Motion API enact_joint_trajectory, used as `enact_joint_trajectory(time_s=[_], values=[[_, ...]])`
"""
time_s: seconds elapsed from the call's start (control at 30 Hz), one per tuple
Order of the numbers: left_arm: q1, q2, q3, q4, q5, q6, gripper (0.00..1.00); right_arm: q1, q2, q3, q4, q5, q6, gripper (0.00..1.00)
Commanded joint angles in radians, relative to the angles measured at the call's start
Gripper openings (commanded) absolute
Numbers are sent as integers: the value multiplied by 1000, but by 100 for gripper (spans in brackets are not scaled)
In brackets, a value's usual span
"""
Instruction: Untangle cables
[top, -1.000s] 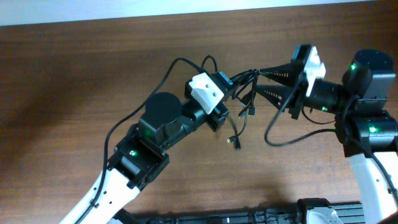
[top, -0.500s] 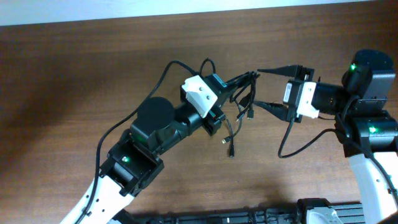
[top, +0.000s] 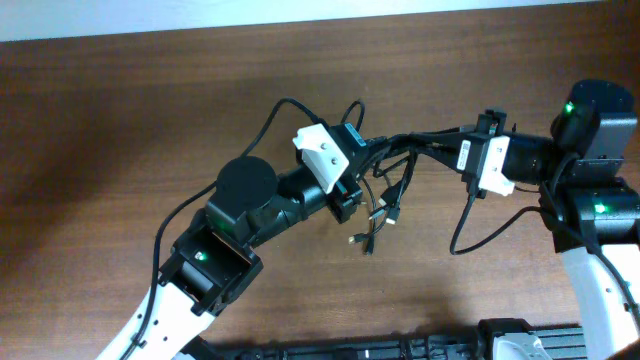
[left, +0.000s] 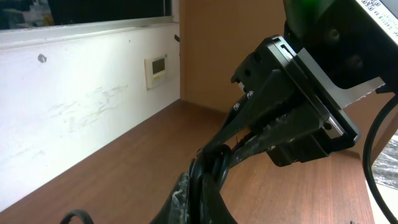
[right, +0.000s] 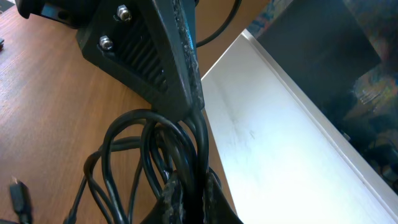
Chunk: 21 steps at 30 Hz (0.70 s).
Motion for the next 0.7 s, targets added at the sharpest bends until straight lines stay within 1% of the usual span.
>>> enact_joint_trajectory(time_s=[0.0,0.1,0.17,0.27,0.37,0.47,0.5,0.57,0.67], values=[[2,-26,9,41,-27,-16,0,1,-10,8,-18,-25,8,4],[2,-26,9,48,-99,-37,0,1,-10,8,-38,-24,8,4],[2,-26,9,44,-184,-57,0,1,-10,8,-53,-21,8,4],[2,-26,9,24,-326,-64,0,1,-10,8,-70,-22,8,4],[2,-26,9,-25,-531,-97,0,1,-10,8,-73,-30,8,4],[2,-26,9,-76,-647,-103,0,1,-12,8,-73,-53,8,4],[2,-26,9,-94,-673,-114,0,1,-13,8,-73,-59,8,4],[2,-26,9,-112,-676,-116,0,1,-15,8,-73,-59,8,4],[2,-26,9,-117,-584,-114,0,1,-17,8,-73,-58,8,4]])
